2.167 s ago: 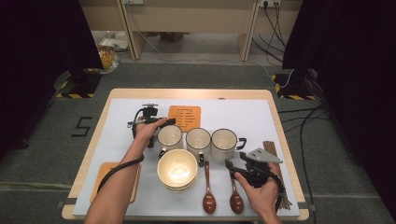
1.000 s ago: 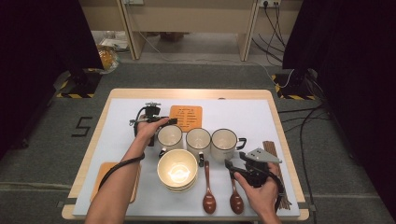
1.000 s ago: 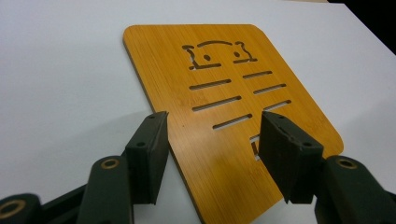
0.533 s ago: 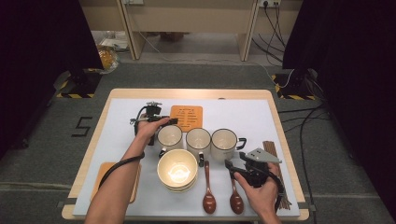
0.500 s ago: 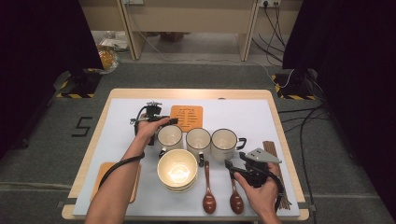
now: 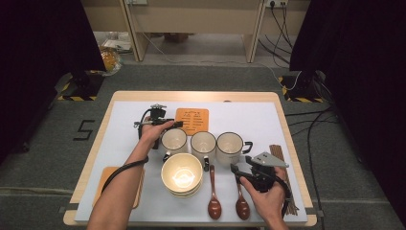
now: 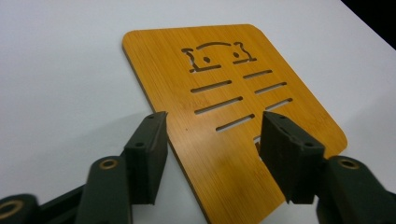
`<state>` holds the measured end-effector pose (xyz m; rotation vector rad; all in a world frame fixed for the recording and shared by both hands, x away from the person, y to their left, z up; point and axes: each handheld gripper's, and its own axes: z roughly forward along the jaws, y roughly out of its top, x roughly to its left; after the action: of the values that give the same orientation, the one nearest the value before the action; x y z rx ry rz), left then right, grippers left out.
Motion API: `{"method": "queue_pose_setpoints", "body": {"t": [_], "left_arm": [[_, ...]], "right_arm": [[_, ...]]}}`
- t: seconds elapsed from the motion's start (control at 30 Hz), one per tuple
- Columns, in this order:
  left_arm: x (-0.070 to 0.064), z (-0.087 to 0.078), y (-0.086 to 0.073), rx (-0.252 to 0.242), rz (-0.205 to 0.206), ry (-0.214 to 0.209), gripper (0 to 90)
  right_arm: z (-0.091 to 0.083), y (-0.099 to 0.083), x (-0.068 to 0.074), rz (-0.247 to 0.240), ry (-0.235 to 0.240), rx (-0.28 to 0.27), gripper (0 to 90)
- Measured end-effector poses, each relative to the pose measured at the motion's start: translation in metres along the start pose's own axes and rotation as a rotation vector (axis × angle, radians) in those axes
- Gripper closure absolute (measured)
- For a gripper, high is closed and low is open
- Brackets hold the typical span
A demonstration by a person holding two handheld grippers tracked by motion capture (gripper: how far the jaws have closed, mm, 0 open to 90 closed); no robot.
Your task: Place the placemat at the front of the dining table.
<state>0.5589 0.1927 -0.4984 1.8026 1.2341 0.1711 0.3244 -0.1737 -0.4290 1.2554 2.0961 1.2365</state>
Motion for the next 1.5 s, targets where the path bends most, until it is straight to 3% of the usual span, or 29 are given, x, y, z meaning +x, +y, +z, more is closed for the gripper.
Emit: {"method": "queue_pose_setpoints", "body": {"t": [0.23,0.43,0.73,1.5], "left_arm": [[0.003,-0.012,-0.001,-0.022,0.013,0.041,31.8],[0.007,-0.034,0.002,-0.071,-0.014,0.089,27.5],[0.002,-0.065,0.002,-0.122,-0.008,0.155,25.1],[-0.007,-0.128,-0.025,-0.188,0.033,0.179,23.7]], "right_arm": [[-0.001,0.001,0.001,-0.001,0.003,-0.004,34.6],[-0.001,0.005,0.006,-0.003,0.01,-0.012,34.8],[-0.002,0.015,0.015,0.0,0.031,-0.029,35.4],[0.014,0.037,0.044,-0.047,0.102,-0.042,37.5]]}}
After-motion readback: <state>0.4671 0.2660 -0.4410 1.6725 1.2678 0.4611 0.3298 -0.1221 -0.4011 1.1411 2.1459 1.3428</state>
